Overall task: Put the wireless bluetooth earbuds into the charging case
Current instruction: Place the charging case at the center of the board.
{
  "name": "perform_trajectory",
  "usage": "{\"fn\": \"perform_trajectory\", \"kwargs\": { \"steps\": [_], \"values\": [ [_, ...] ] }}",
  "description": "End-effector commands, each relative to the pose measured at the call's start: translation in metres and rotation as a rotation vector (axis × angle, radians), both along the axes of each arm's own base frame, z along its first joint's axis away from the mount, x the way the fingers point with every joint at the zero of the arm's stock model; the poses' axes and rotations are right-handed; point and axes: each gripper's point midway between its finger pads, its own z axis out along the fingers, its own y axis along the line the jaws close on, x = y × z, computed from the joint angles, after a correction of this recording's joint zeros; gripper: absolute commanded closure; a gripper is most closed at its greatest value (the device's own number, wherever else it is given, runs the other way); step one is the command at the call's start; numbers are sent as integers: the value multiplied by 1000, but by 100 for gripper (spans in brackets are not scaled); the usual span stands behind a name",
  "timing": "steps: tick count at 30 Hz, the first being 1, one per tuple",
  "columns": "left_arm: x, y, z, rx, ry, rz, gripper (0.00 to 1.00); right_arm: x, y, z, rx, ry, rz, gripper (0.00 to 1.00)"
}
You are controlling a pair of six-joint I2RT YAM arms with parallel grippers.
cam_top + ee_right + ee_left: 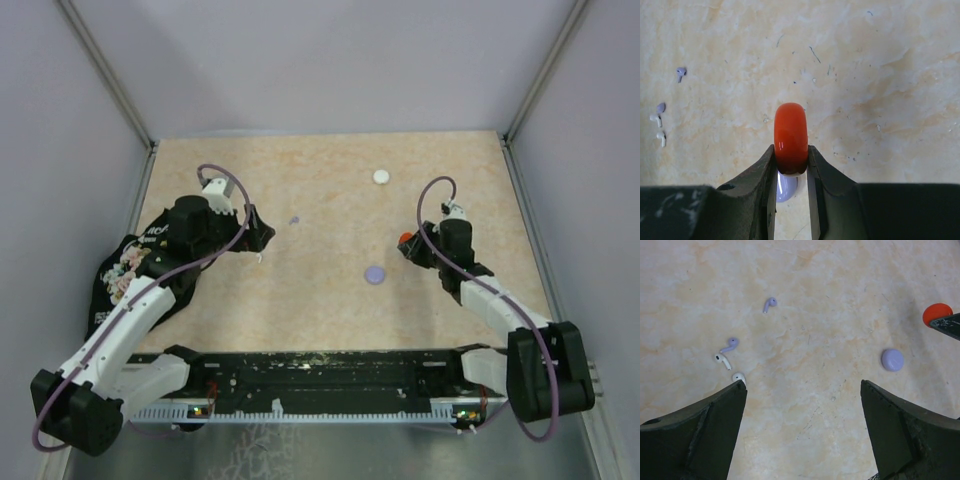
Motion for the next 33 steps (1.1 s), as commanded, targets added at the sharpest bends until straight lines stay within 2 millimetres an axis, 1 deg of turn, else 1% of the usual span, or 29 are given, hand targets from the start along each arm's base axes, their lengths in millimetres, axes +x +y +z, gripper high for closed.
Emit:
{"fn": "perform_trajectory", "kwargs": {
  "steps": [1,5,9,10,15,16,19,20,23,25,29,33],
  "values": [
    [8,12,9,34,-6,79,1,16,12,8,110,-17,-3,100],
    [9,17,11,35,0,113,0,19,16,-7,132,47,-3,100],
    [8,22,12,30,0,144,0,18,17,-28,134,125,-10,100],
    [7,23,12,28,-2,150,0,17,17,-33,133,144,-10,98],
    [3,32,15,17,-22,198,0,11,16,-52,117,219,-17,82],
    [1,33,15,20,-28,196,0,10,15,-55,112,231,-18,79],
    [-4,38,15,33,-42,201,0,6,10,-60,85,254,-31,66],
    [-4,39,14,39,-46,204,0,5,8,-62,69,258,-33,63],
    [-7,42,12,48,-56,206,0,2,2,-62,31,268,-41,57],
    [-8,42,10,54,-68,197,0,1,0,-59,13,261,-39,50],
    [-5,41,6,67,-89,180,0,1,-6,-47,-30,248,-35,43],
    [1,41,1,83,-93,184,0,-2,-15,-30,-88,233,-40,37]
  ]
}}
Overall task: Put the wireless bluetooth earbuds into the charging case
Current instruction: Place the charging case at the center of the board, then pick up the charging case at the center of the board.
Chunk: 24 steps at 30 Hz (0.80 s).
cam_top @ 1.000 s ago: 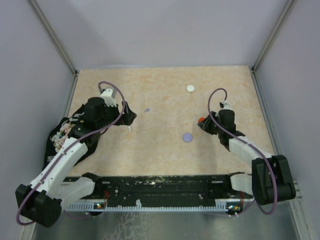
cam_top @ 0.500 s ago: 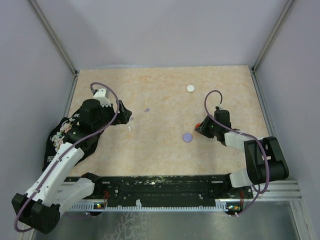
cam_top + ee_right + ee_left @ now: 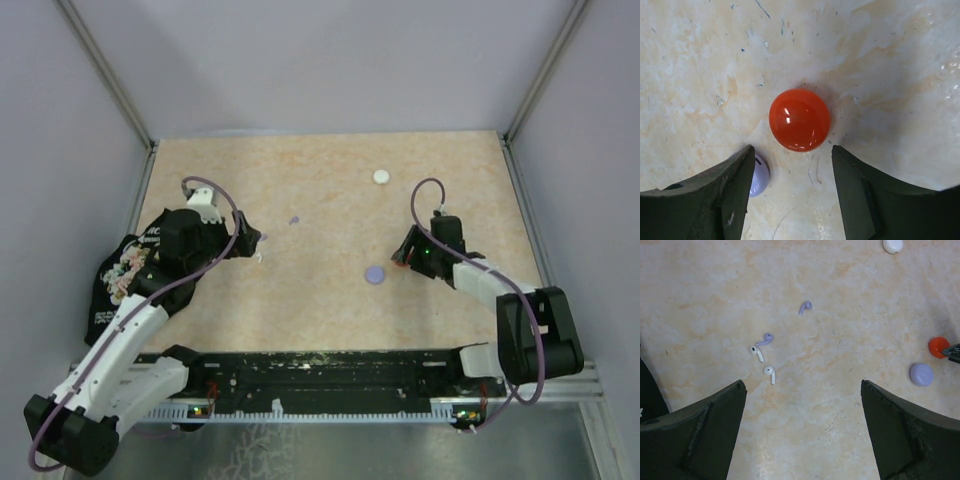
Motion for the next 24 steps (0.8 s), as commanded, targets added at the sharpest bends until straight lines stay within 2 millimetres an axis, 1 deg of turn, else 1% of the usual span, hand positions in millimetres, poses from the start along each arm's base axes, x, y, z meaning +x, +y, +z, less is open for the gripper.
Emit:
{"fn": "perform_trajectory", "kwargs": {
  "steps": [1,5,7,10,13,18,22,24],
  "values": [
    [10,2,2,26,-47,8,0,7,-15,32,-97,-52,-3,36],
    [16,7,-3,46,-52,42,0,11,-15,55,-159,-104,11,34],
    [19,7,-8,62,-58,36,0,17,-11,68,-181,-138,26,33],
    [24,8,-17,84,-59,43,0,26,-2,80,-223,-166,58,33],
    [29,11,-25,104,-60,61,0,41,7,89,-241,-195,84,32],
    [37,15,-33,137,-61,79,0,76,17,100,-290,-245,119,32],
    [39,17,-44,163,-39,85,0,113,22,106,-347,-286,130,32],
    [39,16,-46,167,-26,78,0,132,24,106,-374,-310,133,32]
  ]
}}
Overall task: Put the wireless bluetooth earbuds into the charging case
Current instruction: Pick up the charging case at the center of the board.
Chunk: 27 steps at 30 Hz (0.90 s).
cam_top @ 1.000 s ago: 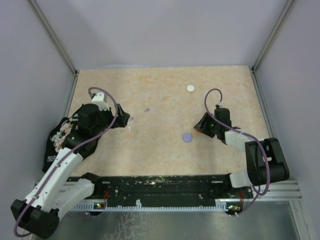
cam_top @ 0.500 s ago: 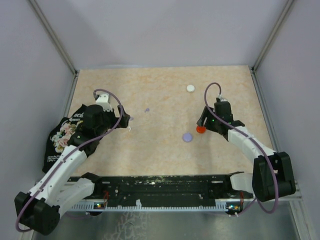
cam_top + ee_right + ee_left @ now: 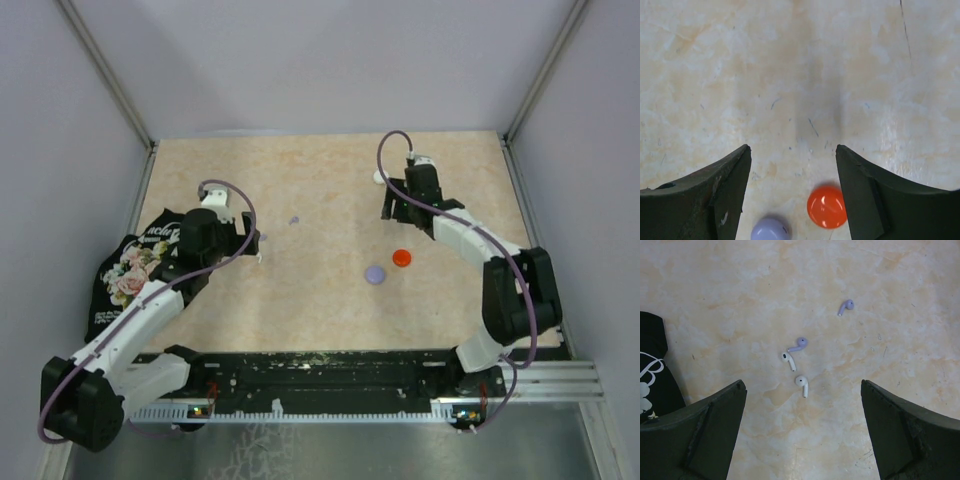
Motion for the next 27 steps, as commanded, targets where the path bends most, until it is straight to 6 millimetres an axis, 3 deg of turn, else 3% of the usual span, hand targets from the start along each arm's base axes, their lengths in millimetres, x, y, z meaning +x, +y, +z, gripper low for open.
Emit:
{"fn": "perform_trajectory", "kwargs": {
  "steps": [1,8,14,19,27],
  "values": [
    [6,1,0,22,-16,2,0,57,10,30,-74,-154,26,32],
    [4,-2,-4,30,-7,-25,0,126,23,3,-168,-192,75,31],
    [2,-10,-9,4,13,-62,0,168,33,-17,-216,-203,101,31],
    [2,-13,-11,-2,19,-78,0,189,36,-38,-240,-175,98,30],
    [0,-15,-9,-9,15,-91,0,205,28,-63,-231,-104,74,33]
  ]
}}
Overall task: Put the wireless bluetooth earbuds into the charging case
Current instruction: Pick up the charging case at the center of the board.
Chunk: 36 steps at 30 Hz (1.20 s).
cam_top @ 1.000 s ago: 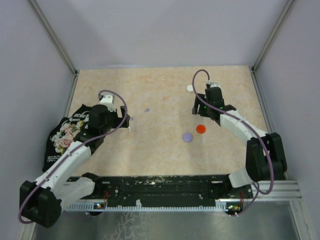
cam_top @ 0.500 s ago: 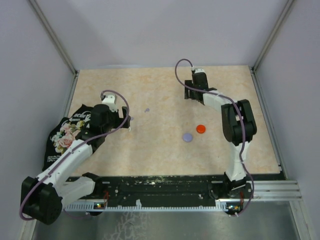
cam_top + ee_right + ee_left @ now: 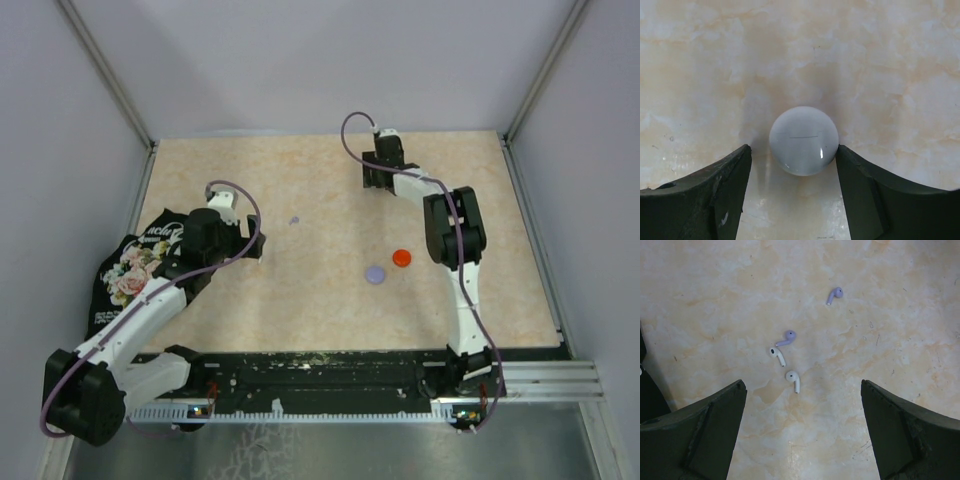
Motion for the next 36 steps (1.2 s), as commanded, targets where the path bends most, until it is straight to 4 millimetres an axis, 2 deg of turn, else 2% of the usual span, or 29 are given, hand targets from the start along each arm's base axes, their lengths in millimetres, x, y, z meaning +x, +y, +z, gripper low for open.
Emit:
{"fn": "perform_trajectory", "kwargs": {
  "steps": [1,8,11,13,18,19,22,27,32,36],
  "values": [
    [1,-5,5,-18,-24,-28,0,17,-2,9,9,-19,-14,34],
    [-1,-11,6,-35,-26,-57,0,12,2,-1,23,21,9,58],
    [-2,-13,6,-45,-25,-66,0,2,5,1,33,36,18,66],
    [-2,-15,7,-51,-27,-72,0,-10,10,6,44,36,33,68],
    [-4,-20,11,-79,-24,-92,0,-52,33,16,99,52,72,71],
    [-4,-22,12,-89,-23,-99,0,-62,41,24,109,47,90,72],
    [-5,-29,16,-124,-17,-121,0,-96,60,25,107,59,140,72],
    [-8,-40,25,-191,-6,-146,0,-146,94,40,143,20,224,72],
    [-11,-51,33,-287,17,-155,1,-189,128,65,213,-62,320,73],
    [-13,-61,41,-382,41,-174,2,-218,150,98,265,-186,411,73]
  ]
}}
